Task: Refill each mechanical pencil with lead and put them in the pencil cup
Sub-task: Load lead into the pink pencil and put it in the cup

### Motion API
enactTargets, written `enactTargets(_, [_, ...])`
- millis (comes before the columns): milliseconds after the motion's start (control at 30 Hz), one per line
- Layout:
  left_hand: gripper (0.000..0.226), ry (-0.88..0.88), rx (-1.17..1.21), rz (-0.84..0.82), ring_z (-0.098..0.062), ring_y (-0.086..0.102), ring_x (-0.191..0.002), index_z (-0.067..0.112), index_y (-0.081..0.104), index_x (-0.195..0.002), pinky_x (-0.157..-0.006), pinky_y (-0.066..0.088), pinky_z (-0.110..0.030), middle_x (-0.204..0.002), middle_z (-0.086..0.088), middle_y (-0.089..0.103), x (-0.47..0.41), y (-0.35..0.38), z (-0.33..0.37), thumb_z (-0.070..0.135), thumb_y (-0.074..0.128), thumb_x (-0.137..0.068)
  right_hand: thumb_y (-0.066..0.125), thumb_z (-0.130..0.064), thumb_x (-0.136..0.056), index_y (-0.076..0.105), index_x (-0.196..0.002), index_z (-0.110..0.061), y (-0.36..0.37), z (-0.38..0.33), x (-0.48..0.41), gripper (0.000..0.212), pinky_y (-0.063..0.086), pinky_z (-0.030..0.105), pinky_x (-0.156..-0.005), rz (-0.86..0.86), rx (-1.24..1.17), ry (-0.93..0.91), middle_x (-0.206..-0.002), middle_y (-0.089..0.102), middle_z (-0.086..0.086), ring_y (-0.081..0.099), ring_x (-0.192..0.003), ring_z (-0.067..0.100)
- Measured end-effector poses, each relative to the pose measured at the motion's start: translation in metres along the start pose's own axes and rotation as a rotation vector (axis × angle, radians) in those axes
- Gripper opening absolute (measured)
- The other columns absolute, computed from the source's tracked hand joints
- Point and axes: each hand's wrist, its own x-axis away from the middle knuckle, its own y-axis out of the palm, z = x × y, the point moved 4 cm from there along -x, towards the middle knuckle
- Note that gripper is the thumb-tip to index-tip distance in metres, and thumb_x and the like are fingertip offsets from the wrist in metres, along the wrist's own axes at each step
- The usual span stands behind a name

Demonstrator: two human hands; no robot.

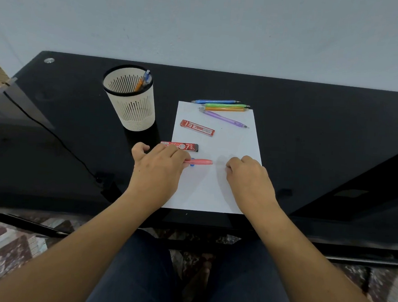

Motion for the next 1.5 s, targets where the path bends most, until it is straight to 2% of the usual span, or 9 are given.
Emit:
enactTargets(100, [0.011,0.003,0.01,0.008,-0.019,0.064,-0.085,0.023,0.07,-0.096,-0.087,0.022,-0.043,-0.09,0.006,0.069,0.003,-0.002,0.002,0.021,0.071,-0.085,0.035,-0.017,-0.1,0.059,-0.108,-0.01,-0.001,0.005,0.004,0.026,0.043,0.031,-0.072,-0.024,-0.041,0.024,-0.09,0.05,0.002,0.047,-0.079,0.02])
enactTargets(233, [0.012,-0.008,0.007,-0.016,-0.019,0.064,-0.088,0.024,0.07,-0.098,-0.089,0.022,-0.043,-0.092,0.007,0.069,0.003,-0.004,0.003,0.022,0.07,-0.086,0.039,-0.011,-0.097,0.057,-0.123,-0.016,-0.003,0.011,0.008,0.032,0.046,0.034,-0.084,-0.058,-0.099,0.013,-0.107,0.055,0.004,0.052,-0.094,0.023])
enactTargets(467, [0.015,-0.017,0.021,-0.026,-0.02,0.065,-0.086,0.023,0.071,-0.095,-0.088,0.023,-0.042,-0.09,0.006,0.07,0.004,-0.008,0.006,0.02,0.076,-0.081,0.04,-0.018,-0.1,0.063,-0.112,-0.016,-0.003,0.014,0.01,0.026,0.046,0.035,-0.08,-0.018,-0.104,-0.033,-0.099,0.053,0.002,0.047,-0.084,0.02])
enactTargets(667, [0.019,-0.052,-0.003,-0.144,-0.016,0.059,-0.106,0.028,0.066,-0.112,-0.096,0.018,-0.041,-0.109,0.008,0.067,0.005,-0.009,0.007,0.029,0.06,-0.093,0.039,-0.016,-0.1,0.056,-0.108,-0.017,-0.001,0.009,0.007,0.019,0.032,0.028,-0.072,0.025,-0.059,-0.068,-0.102,0.052,-0.002,0.046,-0.086,0.016])
enactTargets(900, [0.015,-0.021,0.02,-0.053,-0.019,0.065,-0.084,0.025,0.071,-0.094,-0.086,0.021,-0.039,-0.09,0.007,0.071,0.002,-0.01,0.007,0.021,0.077,-0.08,0.041,-0.026,-0.101,0.057,-0.113,-0.016,-0.016,-0.001,0.011,0.022,0.042,0.028,-0.082,0.061,-0.161,-0.157,-0.109,0.054,0.0,0.049,-0.092,0.014])
enactTargets(1267, [0.012,-0.016,0.067,-0.064,-0.015,0.063,-0.086,0.03,0.07,-0.094,-0.086,0.02,-0.038,-0.09,0.011,0.07,0.002,-0.012,0.007,0.024,0.072,-0.084,0.043,-0.031,-0.099,0.057,-0.114,-0.018,-0.021,-0.005,0.014,0.024,0.045,0.028,-0.085,0.051,-0.163,-0.181,-0.109,0.054,-0.002,0.05,-0.094,0.012])
enactTargets(1500, [0.012,0.002,0.076,-0.067,-0.016,0.063,-0.082,0.03,0.07,-0.09,-0.084,0.019,-0.037,-0.086,0.011,0.069,0.003,-0.014,0.009,0.02,0.074,-0.083,0.047,-0.031,-0.099,0.058,-0.114,-0.019,-0.022,-0.006,0.014,0.023,0.043,0.023,-0.082,0.023,-0.154,-0.18,-0.109,0.055,-0.001,0.049,-0.091,0.011])
